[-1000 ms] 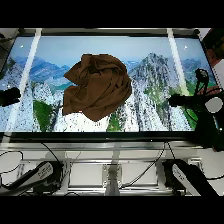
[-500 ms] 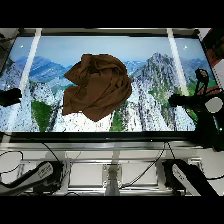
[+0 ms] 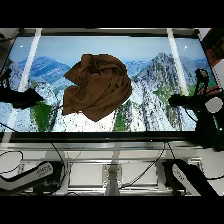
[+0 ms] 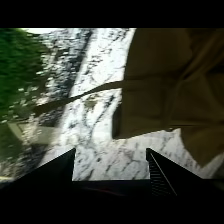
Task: Fold the clothes and pants, and hang the long-sleeved shirts on hangers.
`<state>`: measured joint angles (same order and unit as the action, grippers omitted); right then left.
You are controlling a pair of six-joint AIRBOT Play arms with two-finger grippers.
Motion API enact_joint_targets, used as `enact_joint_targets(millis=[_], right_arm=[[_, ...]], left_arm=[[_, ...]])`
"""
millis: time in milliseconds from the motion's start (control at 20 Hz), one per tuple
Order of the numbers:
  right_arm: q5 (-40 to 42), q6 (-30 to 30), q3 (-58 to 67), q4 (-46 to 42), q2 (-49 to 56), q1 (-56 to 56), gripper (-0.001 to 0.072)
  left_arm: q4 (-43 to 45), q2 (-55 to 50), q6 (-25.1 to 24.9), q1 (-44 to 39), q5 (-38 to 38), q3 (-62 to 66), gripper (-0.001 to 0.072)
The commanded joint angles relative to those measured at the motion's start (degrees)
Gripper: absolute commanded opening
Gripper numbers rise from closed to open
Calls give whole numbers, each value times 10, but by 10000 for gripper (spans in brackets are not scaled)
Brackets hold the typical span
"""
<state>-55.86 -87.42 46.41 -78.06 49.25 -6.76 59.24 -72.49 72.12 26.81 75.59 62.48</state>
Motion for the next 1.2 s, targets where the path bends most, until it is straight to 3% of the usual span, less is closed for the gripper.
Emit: enact_joint_targets(millis=[0, 100, 150, 200, 450, 550, 650, 700, 800, 1000, 1150], right_arm=[[0, 0, 0, 0, 0, 0, 455], [0, 0, 0, 0, 0, 0, 455], [0, 0, 0, 0, 0, 0, 455], [0, 0, 0, 0, 0, 0, 455], [23, 0, 0, 0, 0, 0, 455], [51, 0, 0, 0, 0, 0, 456], [59, 0, 0, 1, 0, 0, 456], [60, 0, 0, 2, 0, 0, 455], [60, 0, 0, 2, 0, 0, 455], [60, 0, 0, 2, 0, 0, 457], [63, 0, 0, 2, 0, 0, 457]], left_arm=[[-181, -1, -107, -2, -25, -87, 412], [-205, 21, -161, -17, -24, -141, 241], [-205, 37, -187, -31, -24, -160, 78], [-205, 55, -209, -46, -26, -174, 19], [-158, 161, -204, -122, -92, -151, 16], [42, 204, -119, -173, -132, -122, 16], [287, 227, 9, -232, -152, -117, 19], [343, 225, 55, -246, -152, -118, 33], [320, 209, 61, -246, -152, -125, 375], [212, 146, 61, -246, -155, -163, 423], [134, 98, 61, -246, -200, -179, 423]])
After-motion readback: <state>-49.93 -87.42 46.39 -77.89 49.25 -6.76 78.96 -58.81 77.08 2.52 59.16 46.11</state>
